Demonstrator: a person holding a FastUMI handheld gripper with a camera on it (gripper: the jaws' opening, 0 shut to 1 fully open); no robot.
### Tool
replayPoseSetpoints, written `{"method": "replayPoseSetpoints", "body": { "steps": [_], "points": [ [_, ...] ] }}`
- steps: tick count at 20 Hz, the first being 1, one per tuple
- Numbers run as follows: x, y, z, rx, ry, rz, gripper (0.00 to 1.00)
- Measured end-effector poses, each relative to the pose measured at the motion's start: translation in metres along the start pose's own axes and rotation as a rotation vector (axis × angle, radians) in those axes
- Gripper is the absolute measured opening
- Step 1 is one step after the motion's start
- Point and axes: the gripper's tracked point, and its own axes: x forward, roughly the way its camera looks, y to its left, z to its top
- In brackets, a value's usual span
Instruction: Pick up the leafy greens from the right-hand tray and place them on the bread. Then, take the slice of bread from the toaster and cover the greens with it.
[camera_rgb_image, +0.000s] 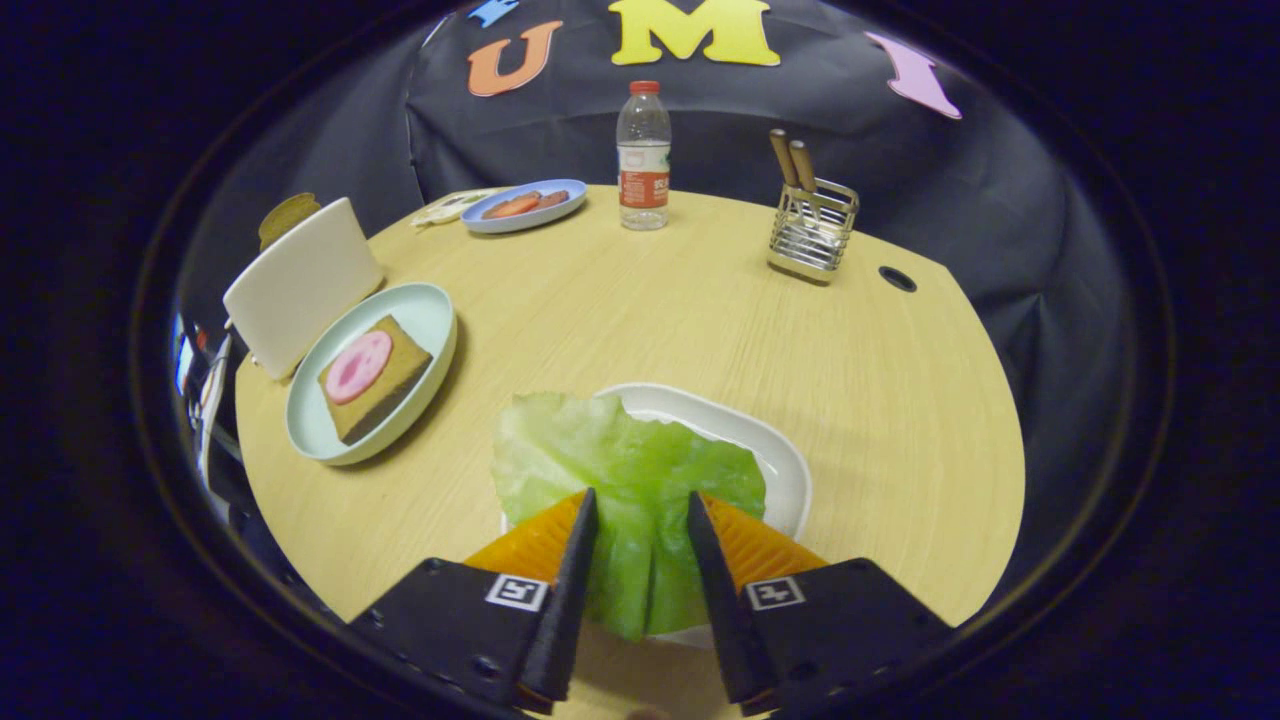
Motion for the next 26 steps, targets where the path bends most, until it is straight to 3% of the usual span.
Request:
{"method": "replayPoseSetpoints", "body": {
  "steps": [2,4,15,20,26],
  "points": [
    [0.002,0.005,0.001,-0.01,-0.022,0.025,0.19],
    [0.002,0.005,0.002,0.0,-0.026,0.028,0.02],
    [-0.056,0.041,0.061,-0.019,-0.134,0.086,0.0],
    [-0.082,0.113,0.11,-0.023,-0.189,0.167,0.0],
    [-0.05,0.217,0.133,-0.015,-0.128,0.278,0.0]
  ]
}}
